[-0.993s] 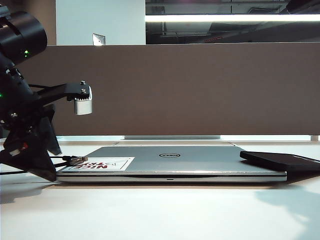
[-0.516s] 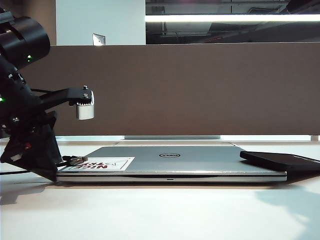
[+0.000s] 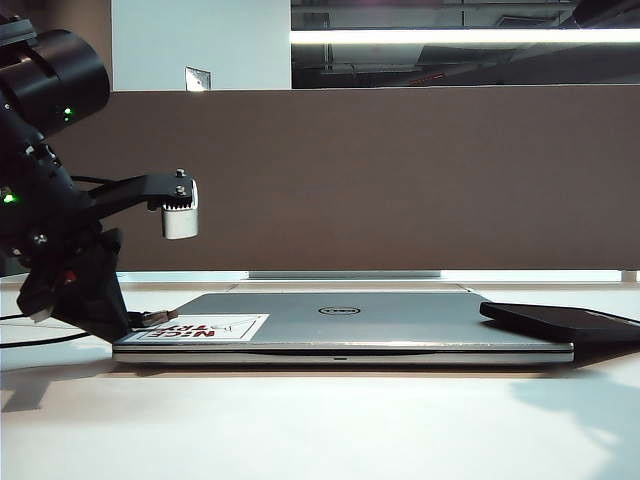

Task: Pick up the charging cable and the phone, plug the charging cable into the charging port on the phone, and finally place them back on the table.

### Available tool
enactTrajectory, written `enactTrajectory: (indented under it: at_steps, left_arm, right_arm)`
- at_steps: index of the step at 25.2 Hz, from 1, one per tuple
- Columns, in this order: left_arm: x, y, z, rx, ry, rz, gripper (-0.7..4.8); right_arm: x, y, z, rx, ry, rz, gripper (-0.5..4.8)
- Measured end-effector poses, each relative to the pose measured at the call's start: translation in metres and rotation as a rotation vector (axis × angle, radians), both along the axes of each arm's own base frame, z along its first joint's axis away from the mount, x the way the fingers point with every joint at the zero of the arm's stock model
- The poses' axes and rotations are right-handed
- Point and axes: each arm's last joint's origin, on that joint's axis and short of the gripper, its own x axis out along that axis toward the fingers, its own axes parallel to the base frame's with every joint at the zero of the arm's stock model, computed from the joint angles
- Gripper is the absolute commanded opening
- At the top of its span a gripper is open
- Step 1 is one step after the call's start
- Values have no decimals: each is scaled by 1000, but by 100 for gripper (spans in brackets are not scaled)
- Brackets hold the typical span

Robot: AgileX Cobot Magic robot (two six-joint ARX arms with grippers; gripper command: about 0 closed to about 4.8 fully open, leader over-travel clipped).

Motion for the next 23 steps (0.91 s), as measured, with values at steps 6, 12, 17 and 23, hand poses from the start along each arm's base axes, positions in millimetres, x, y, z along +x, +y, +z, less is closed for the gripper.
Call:
enactTrajectory:
  at_steps: [6,12,17,23]
  left_arm:
    - [4,-1,6,-27,-60,15,-8]
    - [1,-1,45,-191,-125,129,-8]
    - [-18,-12,73,-385,-108,229,-8]
    - [-42,-43,83,-620,40,316,-8]
  right_arm:
    - [0,0,0,0,0,0,-6]
    - [2,0,3,16,-27,-26,-6]
    - [3,-1,3,30,-13,-70,-6]
    - [4,-2,3,64,26,-149,-6]
